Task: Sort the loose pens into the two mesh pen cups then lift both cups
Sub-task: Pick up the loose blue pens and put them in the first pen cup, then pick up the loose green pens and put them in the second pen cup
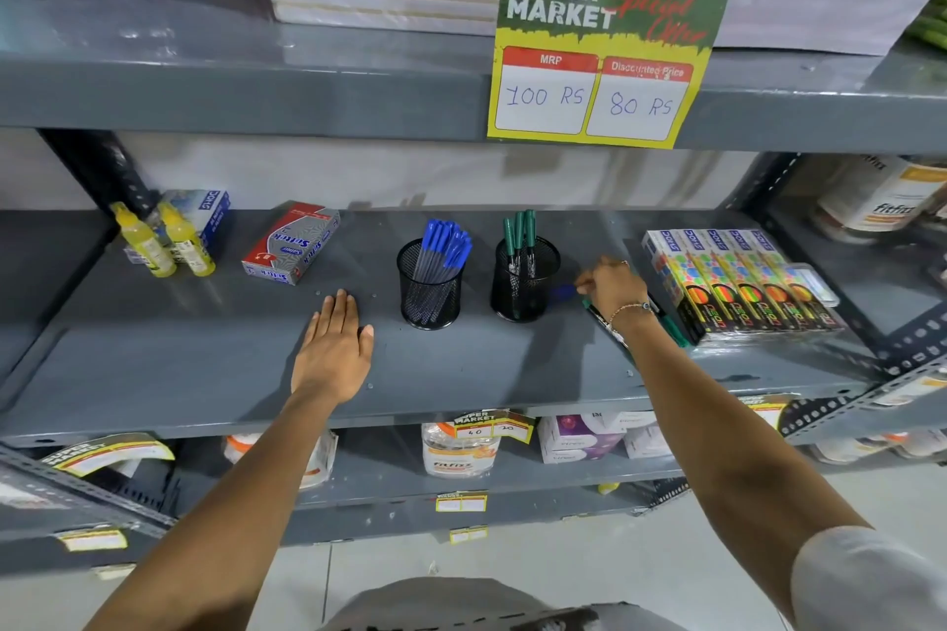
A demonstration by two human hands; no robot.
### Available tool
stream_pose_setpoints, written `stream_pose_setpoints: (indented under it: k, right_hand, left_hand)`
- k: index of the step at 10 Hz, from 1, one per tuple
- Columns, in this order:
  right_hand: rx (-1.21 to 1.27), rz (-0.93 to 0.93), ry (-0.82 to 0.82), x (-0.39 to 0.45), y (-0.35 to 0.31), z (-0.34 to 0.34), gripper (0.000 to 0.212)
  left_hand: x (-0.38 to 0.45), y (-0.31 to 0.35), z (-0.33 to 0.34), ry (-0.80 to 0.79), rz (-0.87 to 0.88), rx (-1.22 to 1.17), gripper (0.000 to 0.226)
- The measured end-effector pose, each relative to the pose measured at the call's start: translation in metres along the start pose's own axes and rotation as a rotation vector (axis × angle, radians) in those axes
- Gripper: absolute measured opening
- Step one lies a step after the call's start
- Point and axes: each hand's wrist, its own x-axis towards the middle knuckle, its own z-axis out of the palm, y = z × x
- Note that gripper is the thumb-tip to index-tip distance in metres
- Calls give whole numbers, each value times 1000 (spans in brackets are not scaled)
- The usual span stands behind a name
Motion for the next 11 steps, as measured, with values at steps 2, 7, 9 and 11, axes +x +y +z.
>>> stream_pose_setpoints:
  k: [2, 7, 9, 11]
  right_hand:
    - [401, 94, 465, -6, -11, -17, 17]
    - [1223, -63, 399, -53, -167, -16, 8]
    - [1035, -31, 219, -63, -173, -2, 23]
    - [1057, 16, 349, -68, -156, -8, 31]
  left_hand:
    - [1, 0, 0, 0, -1, 0, 59]
    - [1, 0, 0, -27, 2, 7, 61]
    - [2, -1, 0, -24, 5, 5, 61]
    - [3, -2, 2, -30, 1, 8, 60]
